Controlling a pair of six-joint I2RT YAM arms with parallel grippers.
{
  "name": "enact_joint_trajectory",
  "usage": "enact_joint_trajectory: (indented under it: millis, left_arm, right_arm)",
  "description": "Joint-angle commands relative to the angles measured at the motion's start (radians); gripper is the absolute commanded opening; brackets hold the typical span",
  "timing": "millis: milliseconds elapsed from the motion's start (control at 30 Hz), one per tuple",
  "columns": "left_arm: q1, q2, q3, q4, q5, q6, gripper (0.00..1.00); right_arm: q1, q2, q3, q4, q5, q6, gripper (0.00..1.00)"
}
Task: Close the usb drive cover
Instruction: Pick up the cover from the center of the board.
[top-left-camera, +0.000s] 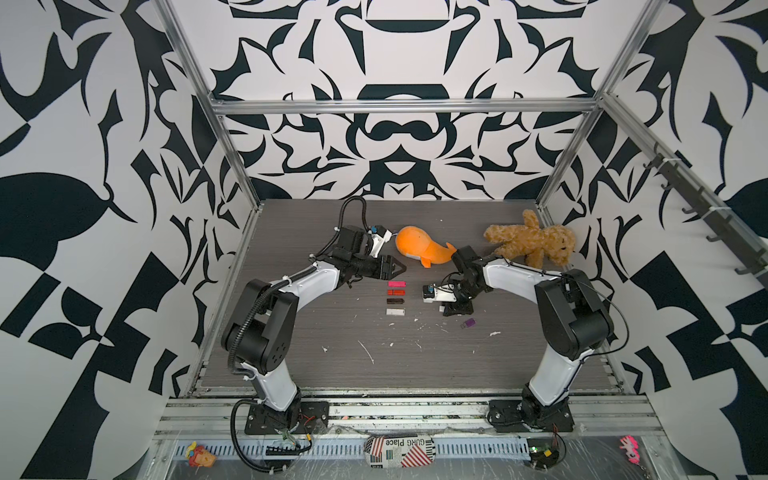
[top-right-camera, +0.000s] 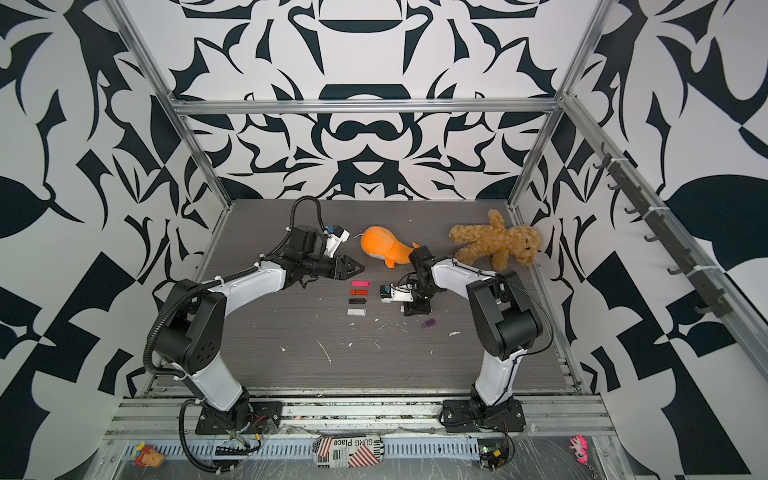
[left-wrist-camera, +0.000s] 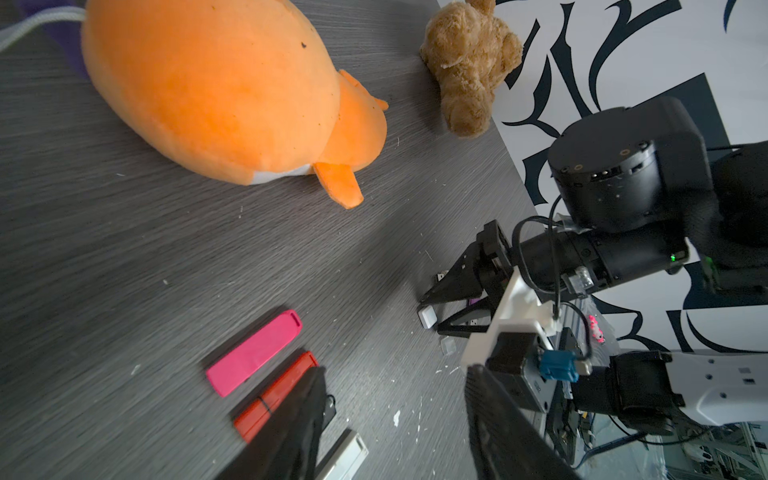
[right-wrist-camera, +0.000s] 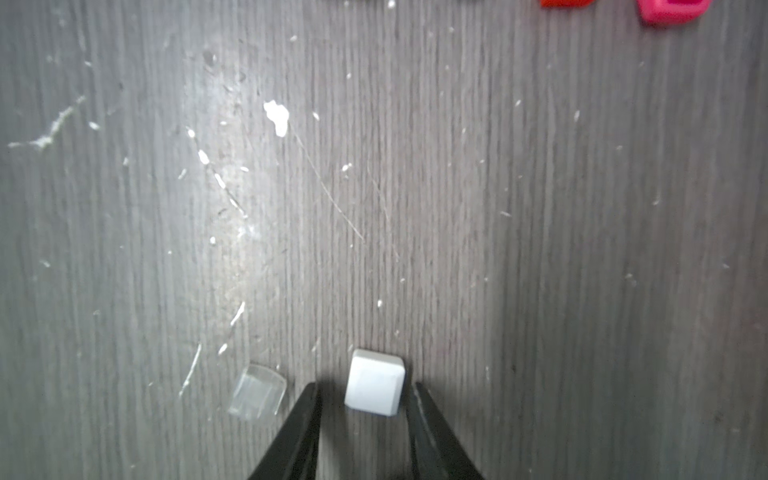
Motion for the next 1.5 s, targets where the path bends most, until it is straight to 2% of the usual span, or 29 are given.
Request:
enact_joint_trajectory:
  millis: [0, 300, 833, 1133, 1467]
  left_arm:
    - [0.002, 0.010, 0.021, 0.001, 0.014, -0.010, 0.58]
    - [0.002, 0.015, 0.022, 0.002, 0.014, -0.018, 0.58]
    - [0.002, 0.033, 0.030, -0.001, 0.032, -0.023, 0.58]
    - [0.002, 0.048, 0.023, 0.051, 0.077, -0.063, 0.57]
    - [-0.004, 0.075, -0.017, 0.196, 0.166, -0.170, 0.50]
  right_arm:
    - [-0.004, -0.001, 0.026, -0.003, 0.017, -0.011, 0.37]
    - [-0.004, 0.024, 0.041, -0.001, 0.035, 0.037, 0.33]
    - [0.004, 0.006, 0.032, 0.015, 0.012, 0.056, 0.20]
    - [0.005, -0.137, -0.029, 0.174, -0.077, 0.142, 0.16]
    - [0.027, -0.230, -0.086, 0.347, -0.122, 0.255, 0.16]
